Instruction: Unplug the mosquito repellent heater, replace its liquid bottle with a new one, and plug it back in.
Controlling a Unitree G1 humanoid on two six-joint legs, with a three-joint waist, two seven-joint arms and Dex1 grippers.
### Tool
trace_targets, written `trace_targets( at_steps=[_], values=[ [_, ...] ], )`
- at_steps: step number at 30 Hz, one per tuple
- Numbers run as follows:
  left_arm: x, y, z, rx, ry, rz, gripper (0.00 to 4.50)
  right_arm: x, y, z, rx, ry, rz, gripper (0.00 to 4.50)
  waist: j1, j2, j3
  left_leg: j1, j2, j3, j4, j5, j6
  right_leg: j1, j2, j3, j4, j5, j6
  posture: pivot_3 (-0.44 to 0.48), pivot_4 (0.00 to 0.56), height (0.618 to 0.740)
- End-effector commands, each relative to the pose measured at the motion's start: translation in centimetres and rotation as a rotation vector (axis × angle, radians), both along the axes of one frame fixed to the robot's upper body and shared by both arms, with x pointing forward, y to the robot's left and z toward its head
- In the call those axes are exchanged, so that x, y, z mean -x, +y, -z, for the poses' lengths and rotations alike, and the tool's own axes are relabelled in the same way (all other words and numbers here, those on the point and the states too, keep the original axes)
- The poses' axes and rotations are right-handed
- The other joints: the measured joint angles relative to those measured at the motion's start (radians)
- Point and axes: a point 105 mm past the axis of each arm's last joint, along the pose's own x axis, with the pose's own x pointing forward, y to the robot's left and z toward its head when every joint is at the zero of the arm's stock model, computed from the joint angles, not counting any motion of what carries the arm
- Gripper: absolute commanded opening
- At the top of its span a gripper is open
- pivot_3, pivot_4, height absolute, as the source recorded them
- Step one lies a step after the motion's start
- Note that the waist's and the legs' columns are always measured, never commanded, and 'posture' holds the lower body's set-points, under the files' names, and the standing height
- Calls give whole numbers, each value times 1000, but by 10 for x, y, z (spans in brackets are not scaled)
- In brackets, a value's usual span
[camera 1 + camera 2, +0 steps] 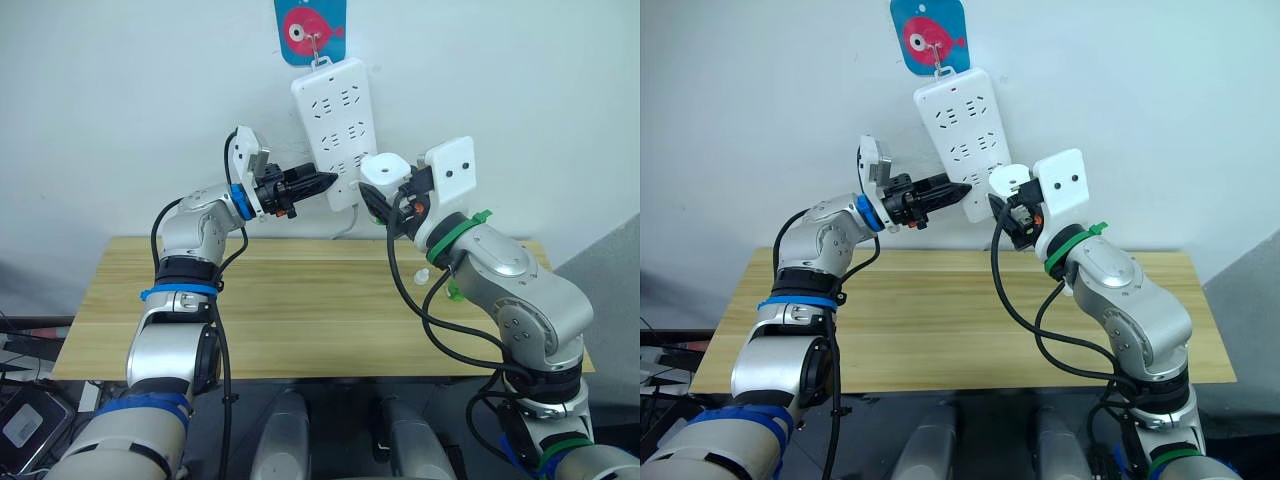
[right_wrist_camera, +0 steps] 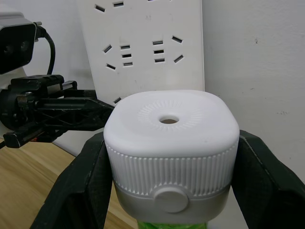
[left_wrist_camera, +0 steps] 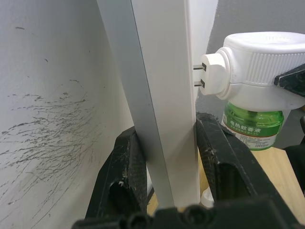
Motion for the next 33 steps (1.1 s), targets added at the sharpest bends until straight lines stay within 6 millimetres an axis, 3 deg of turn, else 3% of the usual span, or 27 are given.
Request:
trace_targets(
  at_steps=[1,33],
  values=[
    [2,-8,-10,-23,-46,22,1302,4,3,-9,13,-37,-13,2987,0,0,0,0,0,0,0,0,0,0,0,0,0,0,0,201,189,740],
    [4,-11,-5,-36,-46,32,1302,1,9,-24,-19,-98,-11,2987,-3,0,0,0,0,0,0,0,0,0,0,0,0,0,0,203,198,740]
  ],
)
